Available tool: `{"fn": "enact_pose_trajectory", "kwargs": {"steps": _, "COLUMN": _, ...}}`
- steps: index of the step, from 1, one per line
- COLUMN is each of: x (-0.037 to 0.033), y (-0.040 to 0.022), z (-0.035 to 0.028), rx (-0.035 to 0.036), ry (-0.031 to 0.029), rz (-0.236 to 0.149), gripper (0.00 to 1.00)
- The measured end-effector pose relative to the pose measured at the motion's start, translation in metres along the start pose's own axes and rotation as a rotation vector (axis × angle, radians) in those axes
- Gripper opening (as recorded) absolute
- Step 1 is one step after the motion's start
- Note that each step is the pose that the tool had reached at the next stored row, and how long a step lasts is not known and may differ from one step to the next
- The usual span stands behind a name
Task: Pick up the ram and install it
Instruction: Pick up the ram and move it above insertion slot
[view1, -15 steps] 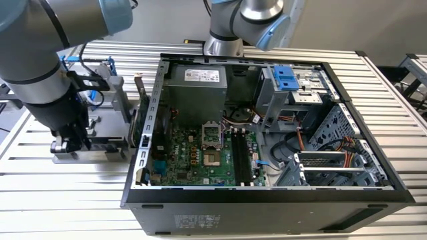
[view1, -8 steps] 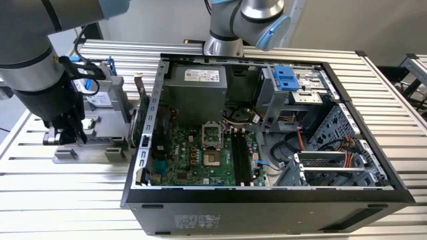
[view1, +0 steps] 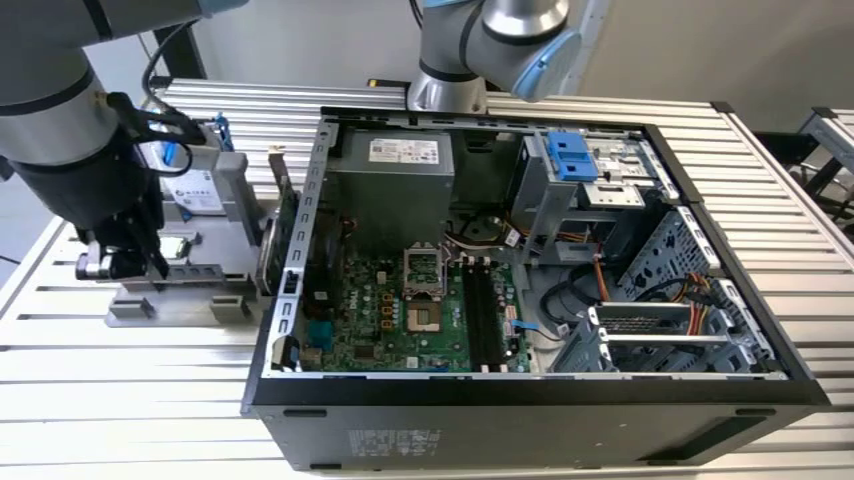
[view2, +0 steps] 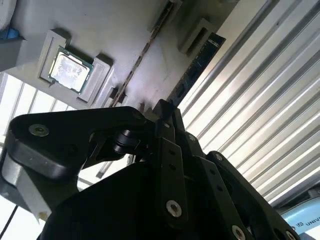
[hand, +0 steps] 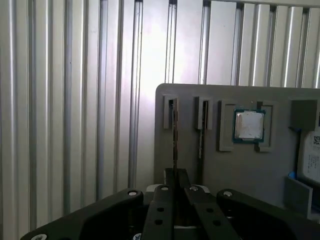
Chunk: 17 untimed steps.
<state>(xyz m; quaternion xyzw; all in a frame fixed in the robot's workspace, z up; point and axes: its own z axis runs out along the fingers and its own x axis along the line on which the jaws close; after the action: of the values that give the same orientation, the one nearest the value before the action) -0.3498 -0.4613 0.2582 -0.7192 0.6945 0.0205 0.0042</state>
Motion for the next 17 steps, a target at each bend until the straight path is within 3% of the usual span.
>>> {"fn": "enact_pose_trajectory", "kwargs": {"steps": 5, "x": -0.0006, "y": 0.0004, "z": -0.0180, "rx": 0.0001, "ry": -0.0001, "rz": 0.000, "gripper": 0.00}}
{"fn": "enact_pose_trajectory", "kwargs": {"steps": 17, "x": -0.0026, "y": 0.0016, "z": -0.0723, "rx": 0.0002, "ry": -0.0001, "rz": 0.000, "gripper": 0.00}}
